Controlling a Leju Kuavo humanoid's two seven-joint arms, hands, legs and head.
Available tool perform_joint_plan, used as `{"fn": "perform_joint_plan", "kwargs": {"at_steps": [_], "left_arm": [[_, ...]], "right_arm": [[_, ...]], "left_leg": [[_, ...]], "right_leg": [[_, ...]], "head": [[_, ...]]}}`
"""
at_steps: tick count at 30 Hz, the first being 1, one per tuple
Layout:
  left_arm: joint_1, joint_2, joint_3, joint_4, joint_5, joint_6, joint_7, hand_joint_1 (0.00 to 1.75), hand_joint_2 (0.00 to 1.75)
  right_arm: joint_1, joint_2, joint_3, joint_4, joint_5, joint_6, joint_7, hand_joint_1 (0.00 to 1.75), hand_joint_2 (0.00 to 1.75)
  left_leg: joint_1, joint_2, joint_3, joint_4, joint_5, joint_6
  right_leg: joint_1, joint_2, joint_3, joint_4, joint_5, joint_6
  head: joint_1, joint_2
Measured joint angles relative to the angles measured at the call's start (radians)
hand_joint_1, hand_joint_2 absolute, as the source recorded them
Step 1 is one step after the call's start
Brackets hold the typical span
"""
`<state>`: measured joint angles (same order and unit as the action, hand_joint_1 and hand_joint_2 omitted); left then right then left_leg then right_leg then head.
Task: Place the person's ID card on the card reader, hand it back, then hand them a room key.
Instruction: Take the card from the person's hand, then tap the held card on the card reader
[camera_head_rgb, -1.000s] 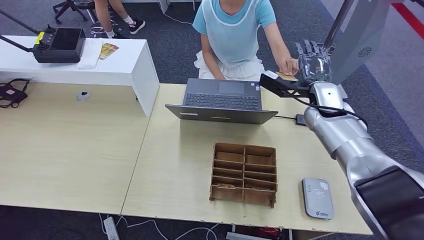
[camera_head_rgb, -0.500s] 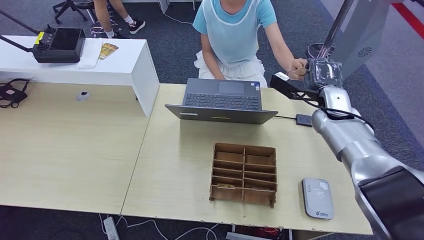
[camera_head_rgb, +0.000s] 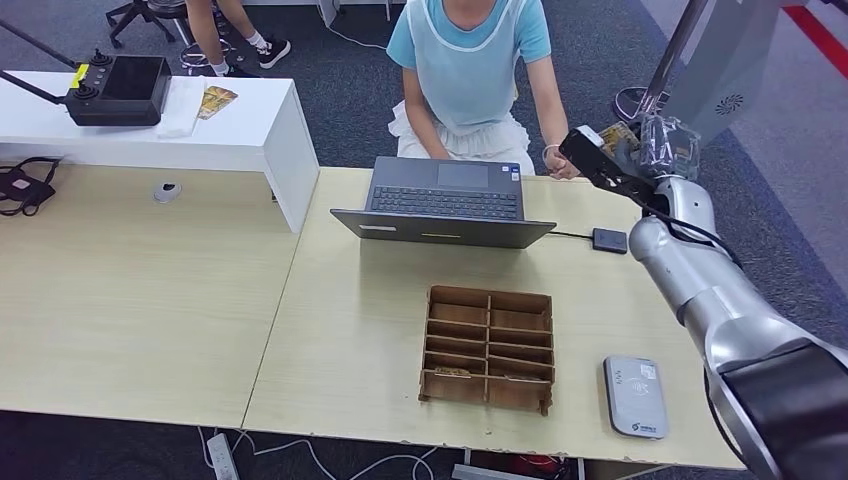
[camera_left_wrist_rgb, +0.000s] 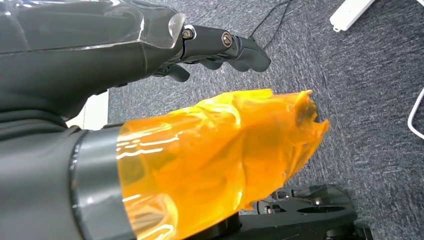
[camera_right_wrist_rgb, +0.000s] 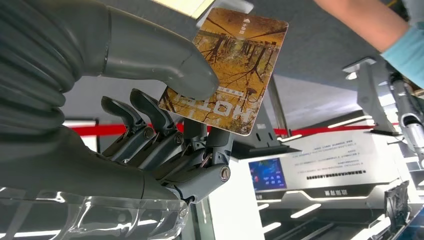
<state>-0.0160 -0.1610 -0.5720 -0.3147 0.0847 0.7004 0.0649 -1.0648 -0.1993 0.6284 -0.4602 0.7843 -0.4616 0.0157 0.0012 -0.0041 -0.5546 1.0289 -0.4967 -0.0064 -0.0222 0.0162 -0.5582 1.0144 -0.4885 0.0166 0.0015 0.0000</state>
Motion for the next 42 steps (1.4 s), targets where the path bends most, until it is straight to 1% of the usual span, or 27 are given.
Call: {"fn": "perform_joint_plan", "kwargs": {"at_steps": [2, 4, 7, 10, 15, 18, 21, 26, 32, 37, 39, 42], "left_arm": [[0.000, 0.000, -0.002, 0.000, 0.000, 0.000, 0.000, 0.00, 0.00], [0.000, 0.000, -0.002, 0.000, 0.000, 0.000, 0.000, 0.00, 0.00], [0.002, -0.001, -0.002, 0.000, 0.000, 0.000, 0.000, 0.00, 0.00], [0.007, 0.000, -0.002, 0.000, 0.000, 0.000, 0.001, 0.00, 0.00], [0.017, 0.004, -0.002, 0.000, 0.002, 0.000, 0.010, 0.00, 0.00], [0.023, 0.007, -0.002, -0.001, 0.003, 0.000, 0.016, 0.00, 0.00], [0.030, 0.011, -0.002, -0.003, 0.006, 0.000, 0.025, 0.00, 0.00], [0.035, 0.018, -0.002, -0.009, 0.022, 0.000, 0.035, 0.00, 0.00], [0.039, 0.029, -0.002, -0.022, 0.024, 0.000, 0.052, 0.00, 0.00], [0.047, 0.038, -0.001, -0.034, 0.024, 0.000, 0.060, 0.00, 0.00], [0.047, 0.040, -0.001, -0.037, 0.024, 0.000, 0.062, 0.00, 0.00], [0.047, 0.043, -0.001, -0.040, 0.024, 0.000, 0.062, 0.00, 0.00]], "right_arm": [[0.013, 0.002, -0.035, -0.008, -0.094, -0.002, -0.055, 1.75, 1.75], [0.032, 0.005, -0.083, -0.025, -0.223, 0.027, -0.123, 1.75, 1.75], [0.073, 0.002, -0.165, -0.072, -0.428, 0.128, -0.209, 1.75, 1.75], [0.126, -0.024, -0.246, -0.137, -0.600, 0.241, -0.265, 1.75, 1.75], [0.236, -0.117, -0.364, -0.256, -0.832, 0.436, -0.310, 1.75, 1.75], [0.323, -0.195, -0.421, -0.335, -0.940, 0.547, -0.315, 1.75, 1.75], [0.432, -0.286, -0.474, -0.426, -1.042, 0.639, -0.309, 1.75, 1.75], [0.604, -0.394, -0.552, -0.560, -1.160, 0.716, -0.299, 1.75, 1.75], [0.880, -0.509, -0.667, -0.767, -1.236, 0.787, -0.295, 1.75, 1.75], [1.090, -0.571, -0.768, -0.928, -1.273, 0.847, -0.277, 1.75, 1.75], [1.149, -0.589, -0.798, -0.976, -1.268, 0.855, -0.267, 1.75, 1.75], [1.206, -0.608, -0.826, -1.022, -1.258, 0.857, -0.256, 1.75, 1.75]], "left_leg": [[0.000, 0.000, 0.000, 0.000, 0.000, 0.000], [0.000, 0.000, 0.000, 0.000, 0.000, 0.000], [0.000, 0.000, 0.000, 0.000, 0.000, 0.000], [0.000, -0.002, 0.000, 0.000, 0.000, 0.000], [0.000, -0.005, -0.002, 0.001, 0.000, 0.001], [0.000, -0.007, -0.002, 0.001, -0.001, 0.001], [0.000, -0.009, -0.003, 0.002, -0.002, 0.002], [-0.001, -0.009, -0.004, 0.002, -0.003, 0.003], [-0.001, -0.009, -0.004, 0.001, -0.003, 0.004], [-0.001, -0.007, -0.003, 0.001, -0.004, 0.003], [-0.001, -0.007, -0.003, 0.001, -0.004, 0.003], [-0.001, -0.005, -0.003, 0.001, -0.004, 0.003]], "right_leg": [[0.000, 0.000, 0.000, 0.000, 0.000, 0.000], [0.000, 0.000, 0.000, 0.000, 0.000, 0.000], [0.000, 0.000, 0.000, 0.000, 0.000, 0.000], [0.000, -0.002, 0.000, -0.001, 0.000, 0.000], [0.000, -0.005, 0.000, -0.002, 0.000, 0.001], [0.000, -0.007, 0.000, -0.002, -0.001, 0.001], [0.000, -0.009, 0.000, -0.003, -0.001, 0.002], [0.000, -0.010, 0.000, -0.003, -0.002, 0.002], [0.000, -0.009, -0.001, -0.003, -0.003, 0.002], [0.000, -0.008, -0.001, -0.003, -0.003, 0.002], [0.000, -0.007, -0.001, -0.003, -0.003, 0.002], [0.000, -0.006, 0.000, -0.003, -0.003, 0.002]], "head": [[0.000, 0.000], [0.000, 0.000], [0.000, 0.000], [0.000, 0.000], [0.000, 0.000], [0.000, 0.000], [0.000, 0.000], [0.000, 0.000], [0.000, 0.000], [0.000, 0.000], [0.000, 0.000], [0.000, 0.000]]}}
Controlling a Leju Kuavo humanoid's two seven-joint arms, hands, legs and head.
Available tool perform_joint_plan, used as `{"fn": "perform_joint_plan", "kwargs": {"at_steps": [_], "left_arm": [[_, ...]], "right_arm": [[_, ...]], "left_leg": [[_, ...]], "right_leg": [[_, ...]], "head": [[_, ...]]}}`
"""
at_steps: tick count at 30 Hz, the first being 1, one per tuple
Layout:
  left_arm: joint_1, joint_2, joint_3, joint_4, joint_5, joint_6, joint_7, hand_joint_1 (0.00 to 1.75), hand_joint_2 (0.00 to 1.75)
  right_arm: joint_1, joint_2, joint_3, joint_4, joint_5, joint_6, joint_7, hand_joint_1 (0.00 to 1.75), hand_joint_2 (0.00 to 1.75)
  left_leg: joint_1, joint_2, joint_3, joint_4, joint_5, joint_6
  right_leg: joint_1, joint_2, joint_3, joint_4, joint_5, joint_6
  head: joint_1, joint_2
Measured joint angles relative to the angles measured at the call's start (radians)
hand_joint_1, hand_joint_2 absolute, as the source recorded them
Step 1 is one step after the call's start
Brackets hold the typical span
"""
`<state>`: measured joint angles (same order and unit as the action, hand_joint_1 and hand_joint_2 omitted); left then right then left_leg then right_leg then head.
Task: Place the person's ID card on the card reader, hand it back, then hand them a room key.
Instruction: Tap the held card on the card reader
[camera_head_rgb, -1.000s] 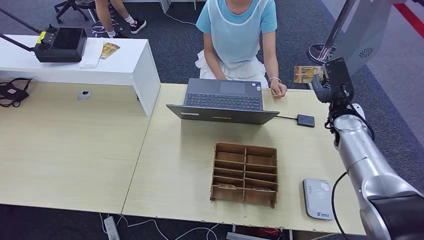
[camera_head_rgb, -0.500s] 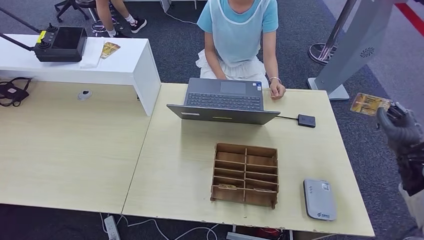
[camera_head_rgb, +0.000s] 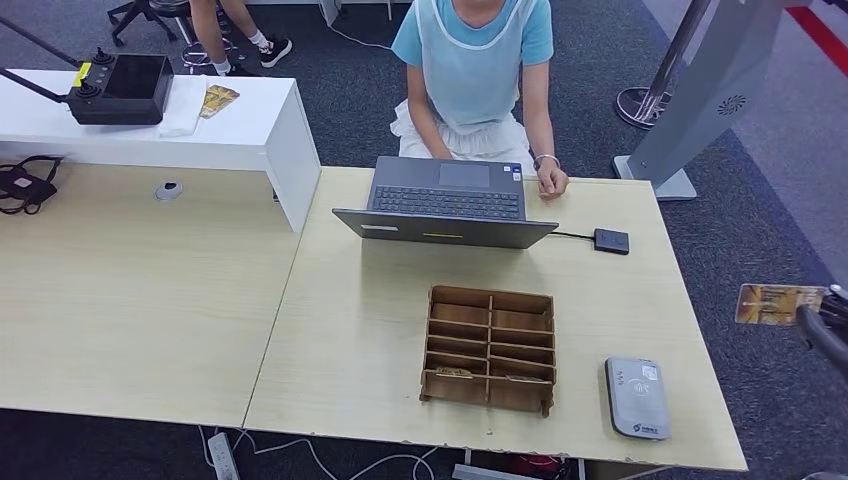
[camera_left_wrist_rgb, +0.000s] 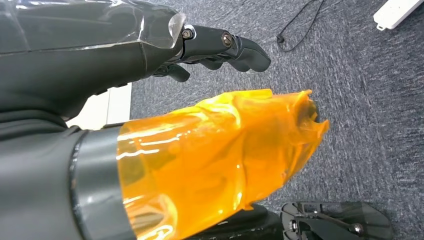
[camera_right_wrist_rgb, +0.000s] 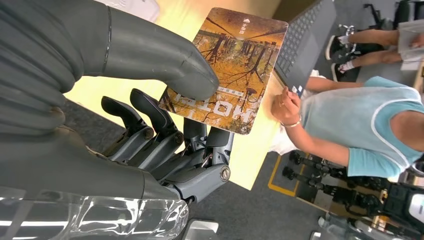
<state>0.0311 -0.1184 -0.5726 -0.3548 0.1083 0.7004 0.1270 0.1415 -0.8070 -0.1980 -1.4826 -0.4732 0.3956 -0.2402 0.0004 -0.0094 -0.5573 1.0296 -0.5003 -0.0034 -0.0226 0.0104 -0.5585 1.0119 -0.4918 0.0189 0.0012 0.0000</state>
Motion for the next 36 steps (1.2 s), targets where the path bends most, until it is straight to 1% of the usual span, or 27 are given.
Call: {"fn": "perform_joint_plan", "kwargs": {"at_steps": [5, 11, 16, 23, 36], "left_arm": [[0.000, 0.003, 0.000, -0.001, 0.000, 0.000, 0.002, 0.00, 0.00], [0.000, 0.004, 0.001, -0.005, 0.000, 0.000, 0.003, 0.00, 0.00], [-0.001, 0.004, 0.002, -0.005, 0.000, 0.000, -0.002, 0.00, 0.00], [-0.001, 0.004, 0.007, -0.005, 0.000, 0.000, -0.012, 0.00, 0.00], [-0.001, 0.004, 0.008, -0.005, 0.000, 0.000, -0.020, 0.00, 0.00]], "right_arm": [[0.050, -0.013, -0.025, -0.047, 0.015, 0.000, 0.010, 1.75, 1.75], [0.089, -0.011, -0.010, -0.093, 0.110, -0.003, 0.040, 1.75, 1.75], [0.061, -0.008, 0.060, -0.085, 0.182, -0.006, 0.072, 1.75, 1.75], [0.011, 0.003, 0.146, -0.032, 0.227, -0.023, 0.088, 1.75, 1.75], [-0.039, 0.025, 0.237, 0.059, 0.275, -0.054, 0.094, 1.75, 1.75]], "left_leg": [[0.000, 0.001, 0.001, 0.000, 0.000, 0.000], [0.000, 0.002, 0.001, 0.000, 0.000, 0.000], [0.000, 0.004, 0.001, 0.000, 0.000, 0.000], [0.000, 0.004, 0.002, 0.000, 0.000, 0.000], [0.000, 0.005, 0.002, 0.000, 0.000, 0.000]], "right_leg": [[0.000, 0.001, 0.000, 0.000, 0.000, 0.000], [0.000, 0.002, 0.000, 0.000, 0.000, 0.000], [0.000, 0.003, 0.001, 0.000, 0.000, 0.000], [0.000, 0.004, 0.001, 0.000, 0.000, 0.000], [0.000, 0.004, 0.001, 0.000, 0.000, 0.000]], "head": [[0.000, 0.000], [0.000, 0.000], [0.000, 0.000], [0.000, 0.000], [0.000, 0.000]]}}
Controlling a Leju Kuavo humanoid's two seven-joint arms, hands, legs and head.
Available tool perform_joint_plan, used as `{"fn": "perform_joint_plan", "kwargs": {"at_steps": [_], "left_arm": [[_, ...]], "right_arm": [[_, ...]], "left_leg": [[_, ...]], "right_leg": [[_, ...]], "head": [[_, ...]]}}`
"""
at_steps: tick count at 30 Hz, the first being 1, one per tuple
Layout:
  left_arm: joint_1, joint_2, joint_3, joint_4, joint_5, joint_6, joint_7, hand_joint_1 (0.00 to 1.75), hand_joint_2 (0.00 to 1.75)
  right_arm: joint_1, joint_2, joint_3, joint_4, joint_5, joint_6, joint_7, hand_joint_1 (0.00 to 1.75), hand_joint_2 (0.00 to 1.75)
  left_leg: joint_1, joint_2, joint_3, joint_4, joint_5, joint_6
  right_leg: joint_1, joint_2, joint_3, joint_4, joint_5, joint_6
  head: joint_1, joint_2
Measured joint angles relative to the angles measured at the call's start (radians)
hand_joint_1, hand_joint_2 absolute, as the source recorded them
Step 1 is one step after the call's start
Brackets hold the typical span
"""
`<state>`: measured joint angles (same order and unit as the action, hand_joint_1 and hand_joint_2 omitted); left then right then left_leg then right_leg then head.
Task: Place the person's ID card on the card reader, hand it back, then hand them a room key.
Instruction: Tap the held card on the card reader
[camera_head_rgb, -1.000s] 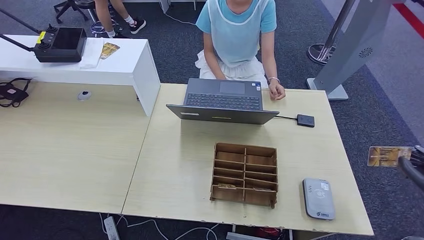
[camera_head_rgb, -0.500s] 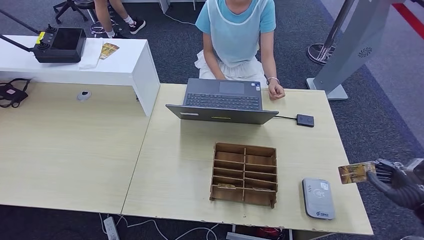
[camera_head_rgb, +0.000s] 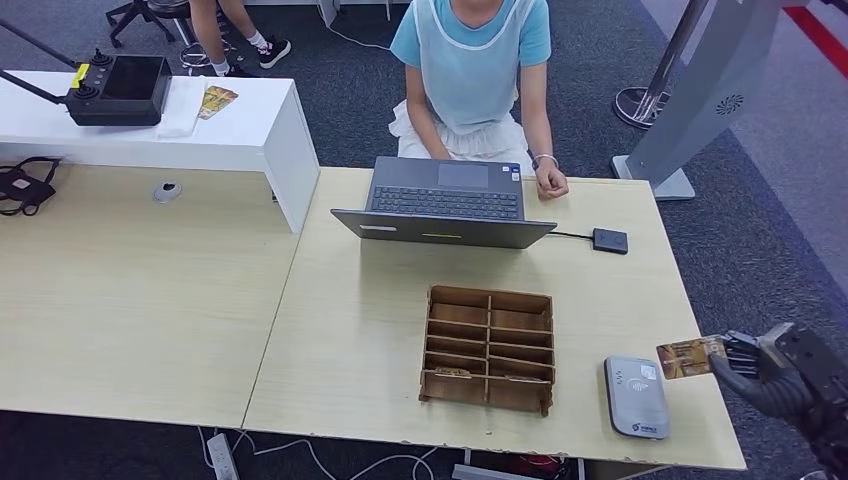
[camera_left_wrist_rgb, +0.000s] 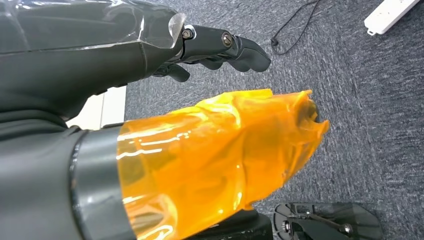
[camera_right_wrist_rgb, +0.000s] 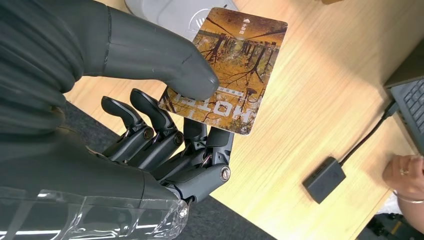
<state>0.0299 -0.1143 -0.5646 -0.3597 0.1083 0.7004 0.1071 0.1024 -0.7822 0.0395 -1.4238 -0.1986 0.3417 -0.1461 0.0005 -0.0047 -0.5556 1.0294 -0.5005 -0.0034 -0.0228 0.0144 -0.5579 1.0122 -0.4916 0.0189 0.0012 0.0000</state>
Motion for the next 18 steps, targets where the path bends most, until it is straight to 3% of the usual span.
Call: {"fn": "perform_joint_plan", "kwargs": {"at_steps": [18], "left_arm": [[-0.001, 0.000, 0.000, 0.000, 0.000, 0.000, -0.001, 0.00, 0.00]], "right_arm": [[-0.014, 0.002, 0.061, 0.060, 0.012, -0.011, 0.000, 1.75, 1.75]], "left_leg": [[0.000, 0.000, 0.000, 0.000, 0.000, 0.000]], "right_leg": [[0.000, 0.000, 0.000, 0.000, 0.000, 0.000]], "head": [[0.000, 0.000]]}}
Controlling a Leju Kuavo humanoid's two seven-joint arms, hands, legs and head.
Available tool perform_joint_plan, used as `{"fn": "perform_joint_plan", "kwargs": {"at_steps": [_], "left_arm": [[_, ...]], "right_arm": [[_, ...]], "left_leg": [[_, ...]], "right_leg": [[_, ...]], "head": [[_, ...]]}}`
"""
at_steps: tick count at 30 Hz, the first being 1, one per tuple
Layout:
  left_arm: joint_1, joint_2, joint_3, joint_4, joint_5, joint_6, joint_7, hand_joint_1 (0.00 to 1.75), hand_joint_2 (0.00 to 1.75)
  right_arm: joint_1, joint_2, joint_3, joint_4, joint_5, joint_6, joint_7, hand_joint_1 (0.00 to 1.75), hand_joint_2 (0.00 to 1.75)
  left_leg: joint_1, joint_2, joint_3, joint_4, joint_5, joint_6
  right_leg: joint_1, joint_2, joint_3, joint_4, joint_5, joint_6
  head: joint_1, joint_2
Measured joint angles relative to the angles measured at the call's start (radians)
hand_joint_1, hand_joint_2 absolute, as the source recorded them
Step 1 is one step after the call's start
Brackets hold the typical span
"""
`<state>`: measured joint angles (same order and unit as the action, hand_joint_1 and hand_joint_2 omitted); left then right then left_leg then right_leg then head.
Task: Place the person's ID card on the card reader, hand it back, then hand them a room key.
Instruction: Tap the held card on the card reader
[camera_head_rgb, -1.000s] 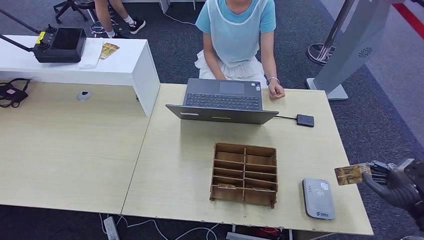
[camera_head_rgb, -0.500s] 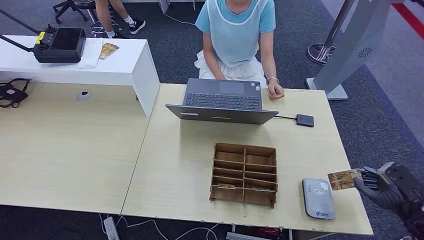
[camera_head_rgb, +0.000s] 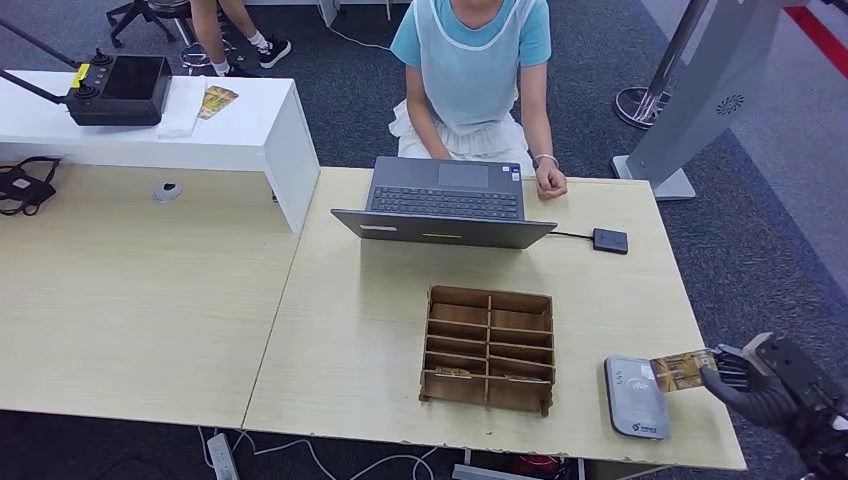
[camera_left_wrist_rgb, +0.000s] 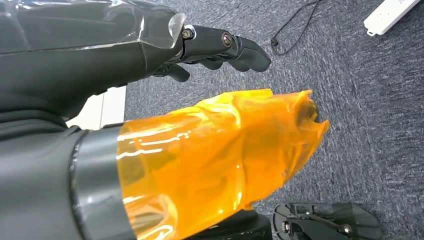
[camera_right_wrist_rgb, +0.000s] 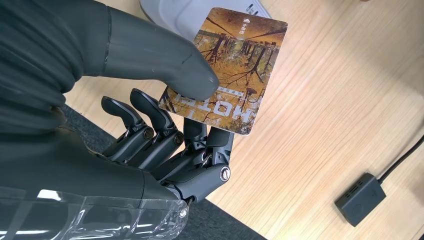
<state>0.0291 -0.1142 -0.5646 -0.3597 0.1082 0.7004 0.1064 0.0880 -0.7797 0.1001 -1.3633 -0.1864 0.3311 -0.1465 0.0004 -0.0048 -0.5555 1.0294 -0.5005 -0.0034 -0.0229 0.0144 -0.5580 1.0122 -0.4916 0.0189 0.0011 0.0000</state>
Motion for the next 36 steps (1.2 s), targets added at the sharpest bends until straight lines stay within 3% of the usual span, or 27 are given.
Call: {"fn": "perform_joint_plan", "kwargs": {"at_steps": [22, 36], "left_arm": [[0.000, 0.001, 0.001, 0.000, 0.000, 0.000, -0.012, 0.00, 0.00], [0.000, 0.001, 0.001, 0.000, 0.000, 0.000, -0.010, 0.00, 0.00]], "right_arm": [[0.000, 0.007, 0.035, 0.003, 0.020, -0.010, 0.000, 1.75, 1.75], [-0.003, 0.040, 0.067, 0.014, 0.060, -0.026, 0.005, 1.75, 1.75]], "left_leg": [[0.000, 0.000, 0.000, 0.000, 0.000, 0.000], [0.000, 0.000, 0.000, 0.000, 0.000, 0.000]], "right_leg": [[0.000, 0.000, 0.000, 0.000, 0.000, 0.000], [0.000, 0.000, 0.000, 0.000, 0.000, 0.000]], "head": [[0.000, 0.000], [0.000, 0.000]]}}
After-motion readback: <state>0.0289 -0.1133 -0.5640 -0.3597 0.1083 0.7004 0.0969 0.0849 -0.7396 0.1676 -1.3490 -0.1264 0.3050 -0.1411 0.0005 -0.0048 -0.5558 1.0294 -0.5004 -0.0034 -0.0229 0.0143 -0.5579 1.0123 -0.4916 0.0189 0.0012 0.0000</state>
